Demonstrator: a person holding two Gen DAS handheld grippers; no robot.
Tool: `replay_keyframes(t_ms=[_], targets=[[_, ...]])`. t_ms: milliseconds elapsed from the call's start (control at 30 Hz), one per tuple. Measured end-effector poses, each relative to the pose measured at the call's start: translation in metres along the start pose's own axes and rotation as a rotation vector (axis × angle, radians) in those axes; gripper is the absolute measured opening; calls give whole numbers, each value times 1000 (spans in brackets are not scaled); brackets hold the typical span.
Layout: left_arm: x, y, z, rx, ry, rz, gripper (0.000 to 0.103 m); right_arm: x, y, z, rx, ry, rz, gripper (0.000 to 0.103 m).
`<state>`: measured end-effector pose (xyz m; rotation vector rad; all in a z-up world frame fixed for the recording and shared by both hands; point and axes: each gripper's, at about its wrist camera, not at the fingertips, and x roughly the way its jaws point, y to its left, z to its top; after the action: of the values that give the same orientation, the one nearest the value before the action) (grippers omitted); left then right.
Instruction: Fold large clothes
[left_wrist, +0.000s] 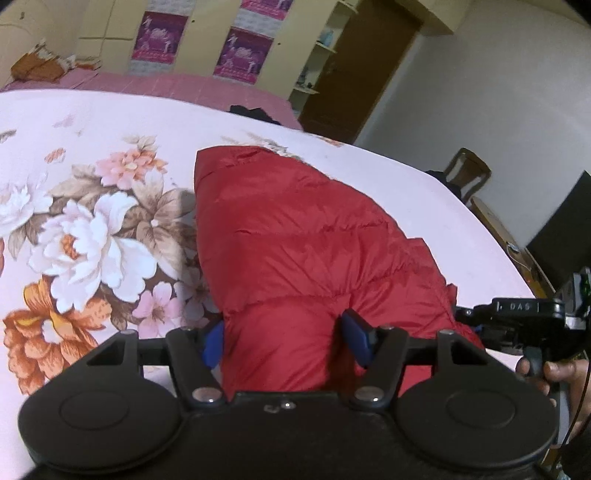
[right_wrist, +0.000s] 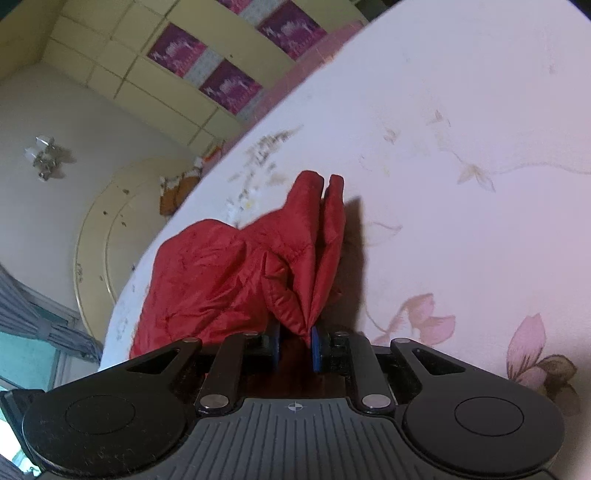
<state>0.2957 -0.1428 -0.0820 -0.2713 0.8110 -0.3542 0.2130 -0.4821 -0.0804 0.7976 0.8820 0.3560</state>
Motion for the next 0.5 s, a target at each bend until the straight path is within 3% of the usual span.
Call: replay_keyframes(t_ms=[267, 500], targets=[[-41, 22, 13, 59, -49, -36, 62, 0, 58, -19, -69, -64, -9, 15], [-95, 95, 27, 33, -94, -40, 62, 41, 137, -48, -140, -61, 7, 15]])
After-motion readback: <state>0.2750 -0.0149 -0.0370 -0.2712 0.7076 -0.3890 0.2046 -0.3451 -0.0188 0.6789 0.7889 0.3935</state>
